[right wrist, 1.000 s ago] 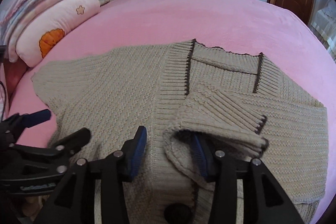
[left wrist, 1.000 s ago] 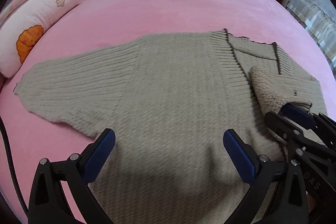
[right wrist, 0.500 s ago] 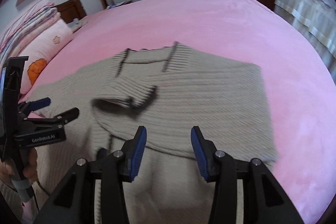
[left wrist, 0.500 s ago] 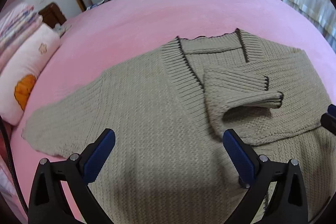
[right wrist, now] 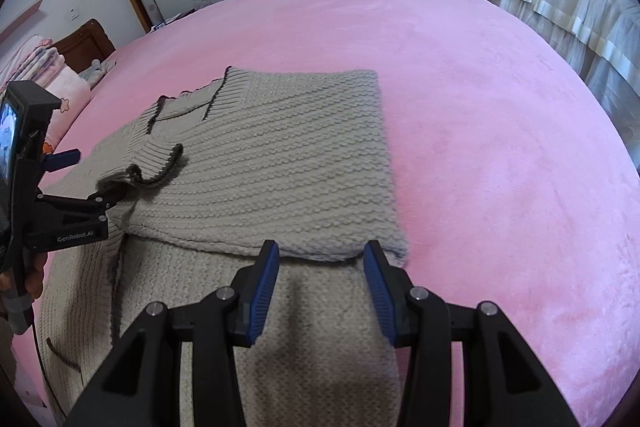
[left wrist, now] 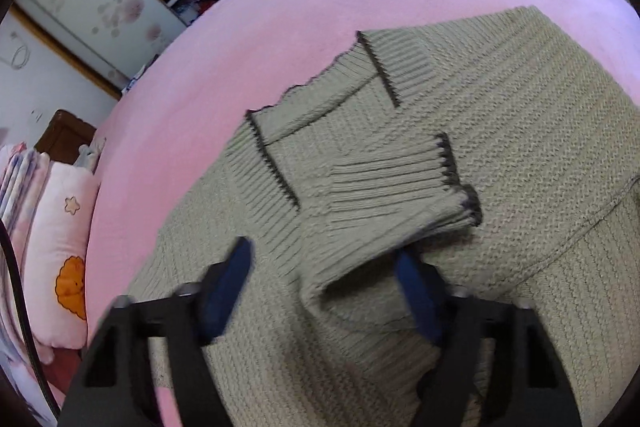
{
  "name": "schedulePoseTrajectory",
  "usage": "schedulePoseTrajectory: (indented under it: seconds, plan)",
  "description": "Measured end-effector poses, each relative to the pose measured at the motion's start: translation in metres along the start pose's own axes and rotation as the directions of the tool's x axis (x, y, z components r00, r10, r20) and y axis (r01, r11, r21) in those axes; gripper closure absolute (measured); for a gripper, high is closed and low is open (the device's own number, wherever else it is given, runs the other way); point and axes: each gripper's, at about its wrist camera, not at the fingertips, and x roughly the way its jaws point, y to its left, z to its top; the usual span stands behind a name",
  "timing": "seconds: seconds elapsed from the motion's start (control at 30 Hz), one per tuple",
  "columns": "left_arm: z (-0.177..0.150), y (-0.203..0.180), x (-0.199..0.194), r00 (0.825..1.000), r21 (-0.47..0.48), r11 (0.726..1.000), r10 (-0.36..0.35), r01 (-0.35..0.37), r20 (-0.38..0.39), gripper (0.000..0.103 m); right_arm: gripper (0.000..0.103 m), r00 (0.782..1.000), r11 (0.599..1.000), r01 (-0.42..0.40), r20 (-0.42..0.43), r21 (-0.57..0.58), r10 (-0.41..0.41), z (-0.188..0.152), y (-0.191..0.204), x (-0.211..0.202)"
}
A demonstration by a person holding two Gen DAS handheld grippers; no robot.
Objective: Fold large clothes
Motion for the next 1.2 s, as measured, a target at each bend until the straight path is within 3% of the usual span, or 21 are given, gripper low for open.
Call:
schedulePoseTrajectory:
  seconds: [0.03, 0.07, 0.13, 0.2, 0.27, 0.33, 0.47, 0.57, 0.67, 0.77, 0.83, 0.9, 1.1, 1.17, 1.2]
  plan:
    - [0.003, -0.004, 0.004, 1.0, 0.015, 1.0, -0.006, 0.007, -0.022, 0.077, 0.059, 1.0, 1.0, -0.003, 0.002, 0.009, 0.003, 0.0, -0.003, 0.0]
    - [0.005, -0.006, 0.007, 0.999, 0.02, 1.0, 0.001, -0.001, -0.035, 0.086, 0.059, 1.0, 1.0, -0.002, 0.004, 0.015, 0.002, 0.0, -0.006, -0.001]
    - [0.008, -0.004, 0.006, 1.0, 0.003, 1.0, 0.016, -0.016, -0.022, 0.094, 0.059, 1.0, 1.0, 0.0, 0.009, 0.021, -0.001, 0.001, -0.01, -0.002]
    - [0.01, 0.01, -0.002, 1.0, -0.07, 0.997, 0.018, -0.017, 0.022, 0.095, 0.059, 1.0, 1.0, 0.005, 0.017, 0.025, -0.006, 0.001, -0.014, -0.003]
    - [0.006, 0.039, -0.011, 0.998, -0.223, 0.974, -0.018, 0.031, 0.059, 0.096, 0.059, 1.0, 0.999, 0.008, 0.03, 0.031, -0.009, 0.002, -0.017, -0.005]
    - [-0.006, 0.068, -0.013, 0.994, -0.369, 0.924, -0.071, 0.099, 0.088, 0.096, 0.059, 0.999, 0.999, 0.013, 0.039, 0.036, -0.014, 0.002, -0.02, -0.006]
    - [-0.052, 0.11, 0.012, 0.984, -0.593, 0.785, -0.15, 0.177, 0.094, 0.095, 0.059, 0.999, 0.999, 0.028, 0.041, 0.046, -0.029, 0.0, -0.025, -0.003]
    - [-0.091, 0.12, 0.047, 0.97, -0.693, 0.692, -0.24, 0.204, 0.046, 0.09, 0.059, 0.999, 0.998, 0.028, 0.03, 0.056, -0.03, -0.002, -0.027, 0.001]
    - [-0.113, 0.125, 0.06, 0.941, -0.723, 0.623, -0.318, 0.298, 0.115, 0.086, 0.059, 0.999, 0.998, 0.028, 0.017, 0.05, -0.029, -0.004, -0.026, 0.005]
    - [-0.115, 0.134, 0.057, 0.917, -0.717, 0.599, -0.372, 0.356, 0.145, 0.079, 0.059, 1.0, 0.999, 0.025, 0.014, 0.031, -0.025, -0.004, -0.02, 0.006]
    - [-0.116, 0.142, 0.056, 0.9, -0.713, 0.582, -0.403, 0.391, 0.165, 0.059, 0.059, 1.0, 1.0, 0.021, 0.012, 0.017, -0.021, -0.002, -0.016, 0.009]
    - [-0.118, 0.149, 0.052, 0.901, -0.716, 0.575, -0.394, 0.395, 0.181, 0.049, 0.059, 1.0, 1.0, 0.023, 0.007, 0.012, -0.023, 0.001, -0.013, 0.015]
    - [-0.113, 0.151, 0.044, 0.896, -0.7, 0.582, -0.398, 0.413, 0.198, 0.049, 0.059, 0.999, 0.999, 0.034, 0.004, 0.01, -0.034, 0.026, -0.006, 0.032]
    - [-0.108, 0.147, 0.043, 0.893, -0.688, 0.591, -0.404, 0.421, 0.198, 0.059, 0.059, 1.0, 1.0, 0.024, -0.021, 0.013, -0.024, 0.035, -0.005, 0.041]
    - [-0.101, 0.143, 0.044, 0.893, -0.678, 0.602, -0.405, 0.422, 0.196, 0.071, 0.059, 0.999, 1.0, 0.015, -0.05, 0.022, -0.014, 0.038, -0.006, 0.048]
